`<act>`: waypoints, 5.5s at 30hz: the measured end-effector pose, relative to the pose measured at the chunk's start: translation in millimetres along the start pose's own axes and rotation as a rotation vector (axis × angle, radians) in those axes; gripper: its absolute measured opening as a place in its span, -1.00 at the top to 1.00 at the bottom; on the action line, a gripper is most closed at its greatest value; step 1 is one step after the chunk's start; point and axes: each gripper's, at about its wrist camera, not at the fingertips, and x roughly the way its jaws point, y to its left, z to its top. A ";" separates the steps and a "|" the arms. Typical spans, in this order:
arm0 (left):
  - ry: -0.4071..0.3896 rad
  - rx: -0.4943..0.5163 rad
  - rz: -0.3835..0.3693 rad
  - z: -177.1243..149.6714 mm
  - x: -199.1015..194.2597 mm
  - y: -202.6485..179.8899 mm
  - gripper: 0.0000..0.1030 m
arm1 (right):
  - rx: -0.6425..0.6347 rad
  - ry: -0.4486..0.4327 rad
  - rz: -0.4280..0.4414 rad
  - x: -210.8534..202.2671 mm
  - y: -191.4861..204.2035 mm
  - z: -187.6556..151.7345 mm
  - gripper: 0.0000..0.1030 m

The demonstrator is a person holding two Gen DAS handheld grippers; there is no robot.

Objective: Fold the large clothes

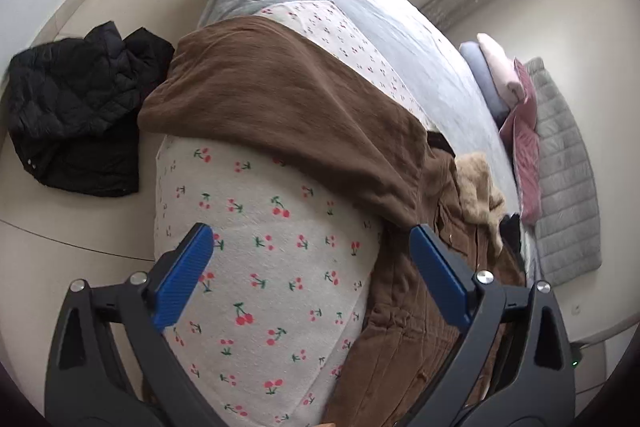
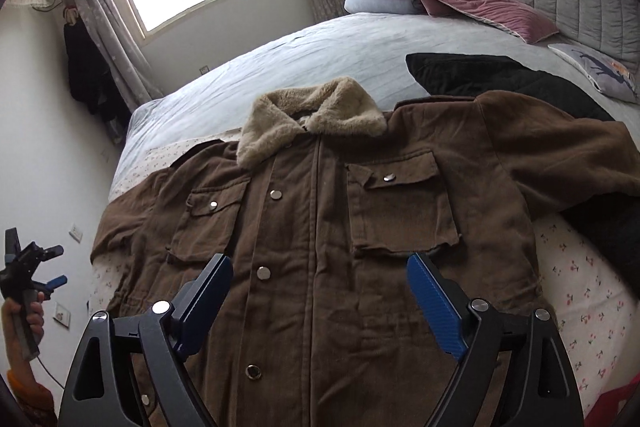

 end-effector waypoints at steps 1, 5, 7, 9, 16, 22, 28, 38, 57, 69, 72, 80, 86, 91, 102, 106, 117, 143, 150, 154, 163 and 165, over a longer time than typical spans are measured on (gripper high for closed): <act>-0.016 -0.046 -0.035 3.4 1.6 13.0 -0.90 | 0.000 0.008 0.000 2.7 -0.9 -0.4 -0.75; -0.035 -0.160 -0.114 16.5 24.1 48.3 -0.74 | 0.043 0.009 0.025 10.6 -7.9 -3.1 -0.75; -0.024 -0.225 -0.134 21.6 42.5 63.2 -0.55 | 0.034 0.026 0.011 15.4 -8.8 -5.3 -0.75; -0.006 -0.307 -0.180 24.2 64.2 77.0 -0.30 | 0.027 0.036 -0.002 20.7 -9.0 -7.4 -0.75; -0.098 -0.433 -0.243 45.4 89.6 95.9 -0.29 | 0.019 0.093 0.000 41.7 -4.9 -14.0 -0.75; -0.162 -0.630 -0.227 59.8 110.0 128.6 -0.08 | 0.009 0.117 0.001 51.1 -0.1 -18.7 -0.75; -0.245 -0.586 -0.155 81.1 90.1 113.7 0.80 | 0.015 0.125 0.008 56.4 -1.3 -21.1 -0.75; -0.489 -0.033 -0.069 92.1 -2.8 -76.1 0.82 | 0.059 0.102 0.016 50.2 -11.9 -17.6 -0.75; 0.250 0.809 -0.190 -126.0 120.5 -303.6 0.56 | 0.098 0.092 0.027 44.6 -23.2 -14.0 -0.75; 0.067 0.828 -0.194 -117.7 51.4 -260.7 -0.46 | 0.093 0.120 0.008 52.6 -25.1 -17.5 -0.75; -0.049 0.753 -0.148 -90.6 41.0 -227.6 -0.46 | 0.077 0.120 0.009 51.3 -20.7 -17.3 -0.75; -0.064 0.578 -0.168 -14.4 48.9 -169.6 -0.44 | 0.198 0.175 0.235 92.7 -10.1 18.0 -0.75; -0.009 0.600 -0.140 10.1 75.0 -161.1 0.00 | 0.230 0.231 0.228 175.9 10.5 39.0 -0.50; -0.014 0.664 -0.116 13.2 91.9 -166.6 0.27 | 0.022 0.126 0.177 158.4 51.2 69.3 0.77; 0.081 0.728 -0.123 -1.9 161.9 -212.2 0.42 | -0.116 -0.010 -0.031 102.6 36.4 149.1 0.81; 0.127 0.776 -0.047 -21.6 198.9 -216.0 0.42 | -0.033 0.115 -0.040 137.3 11.3 123.3 0.81; 0.085 0.758 0.030 -3.3 181.7 -201.6 -0.40 | 0.273 0.165 0.100 137.7 -84.0 73.5 -0.04; 0.101 0.722 0.028 -13.0 222.2 -220.2 -0.40 | 0.270 0.244 0.244 94.5 -60.1 21.9 -0.01; 0.062 0.677 0.054 -38.7 171.2 -220.0 -0.68 | 0.259 0.136 0.101 41.0 -89.5 26.9 -0.37; 0.079 0.642 0.070 -56.8 143.2 -219.3 -0.77 | 0.318 0.030 0.037 7.6 -122.2 23.4 -0.44; 0.098 0.605 0.104 -89.4 98.0 -215.1 -0.88 | 0.499 -0.117 -0.077 -54.0 -213.9 18.9 -0.50; 0.114 0.572 0.087 -98.0 94.3 -211.2 -0.89 | 0.520 -0.135 -0.109 -60.9 -228.5 19.9 -0.50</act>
